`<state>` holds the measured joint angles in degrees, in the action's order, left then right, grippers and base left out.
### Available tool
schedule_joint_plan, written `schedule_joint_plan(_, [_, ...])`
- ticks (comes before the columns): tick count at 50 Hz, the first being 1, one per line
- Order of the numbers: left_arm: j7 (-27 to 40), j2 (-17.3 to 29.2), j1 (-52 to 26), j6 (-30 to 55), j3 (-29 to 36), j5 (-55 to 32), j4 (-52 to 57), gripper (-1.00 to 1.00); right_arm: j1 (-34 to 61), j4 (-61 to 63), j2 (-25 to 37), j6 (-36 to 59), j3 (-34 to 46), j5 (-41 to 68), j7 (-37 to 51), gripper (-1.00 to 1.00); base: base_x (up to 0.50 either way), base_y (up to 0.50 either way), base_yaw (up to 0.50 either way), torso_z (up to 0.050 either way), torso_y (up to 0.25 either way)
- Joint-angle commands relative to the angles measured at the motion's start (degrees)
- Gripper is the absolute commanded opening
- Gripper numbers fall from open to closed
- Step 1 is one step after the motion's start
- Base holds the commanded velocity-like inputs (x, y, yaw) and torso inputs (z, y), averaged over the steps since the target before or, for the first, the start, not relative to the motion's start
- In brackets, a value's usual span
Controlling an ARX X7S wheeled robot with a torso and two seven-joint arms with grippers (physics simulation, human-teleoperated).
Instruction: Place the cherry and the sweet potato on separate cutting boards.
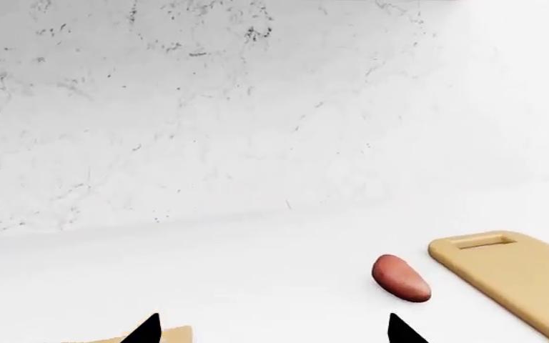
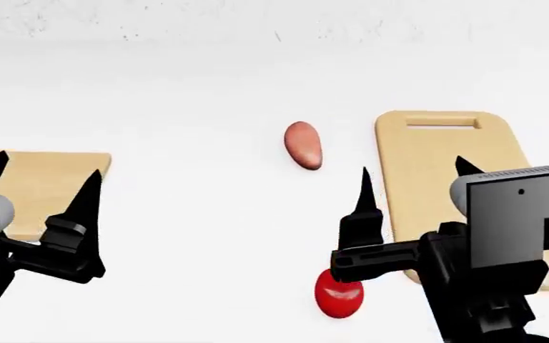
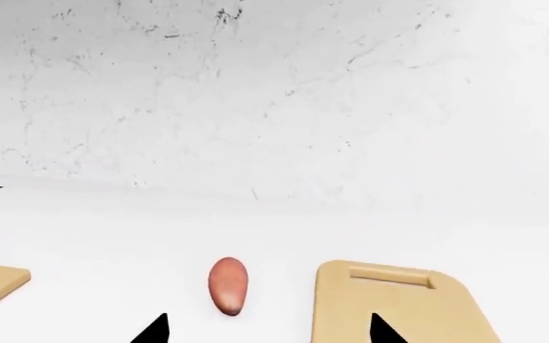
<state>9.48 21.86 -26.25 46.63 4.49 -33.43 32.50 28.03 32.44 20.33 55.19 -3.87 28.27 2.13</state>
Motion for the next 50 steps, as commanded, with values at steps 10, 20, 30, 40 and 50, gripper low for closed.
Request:
schedule_joint_plan(10, [-0.34, 0.38, -2.18, 0.65, 1.32, -0.12, -1.67, 1.00, 2.53, 7.97, -1.13, 18.62, -1.86, 13.69, -0.53, 1.00, 0.04, 0.00, 0.00, 0.000, 0.000])
schedule_joint_plan(20, [-0.26, 0.24, -3.69, 1.44, 2.30, -0.26, -2.29, 1.00, -4.74, 10.39, -0.49, 20.69, -1.54, 16.42, -1.23, 1.00, 0.00, 0.00, 0.00, 0.000, 0.000])
schedule_joint_plan(30, [-0.26, -0.08, -2.82, 0.47, 2.76, -0.20, -2.31, 1.00, -5.65, 5.89, 0.87, 16.87, 2.08, 12.53, -1.32, 1.00, 0.00, 0.00, 0.00, 0.000, 0.000])
schedule_joint_plan(40, [-0.15, 0.59, -2.38, 0.41, 2.49, -0.35, -2.07, 1.00, -4.55, -1.05, 1.91, 12.62, 5.31, 9.02, -2.77, 1.00, 0.00, 0.00, 0.00, 0.000, 0.000])
schedule_joint_plan(50, [0.13, 1.00, -2.43, 0.73, 2.31, -0.71, -1.71, 1.00, -4.89, -6.54, 1.59, 8.83, 7.35, 7.23, -4.35, 1.00, 0.00, 0.00, 0.00, 0.000, 0.000])
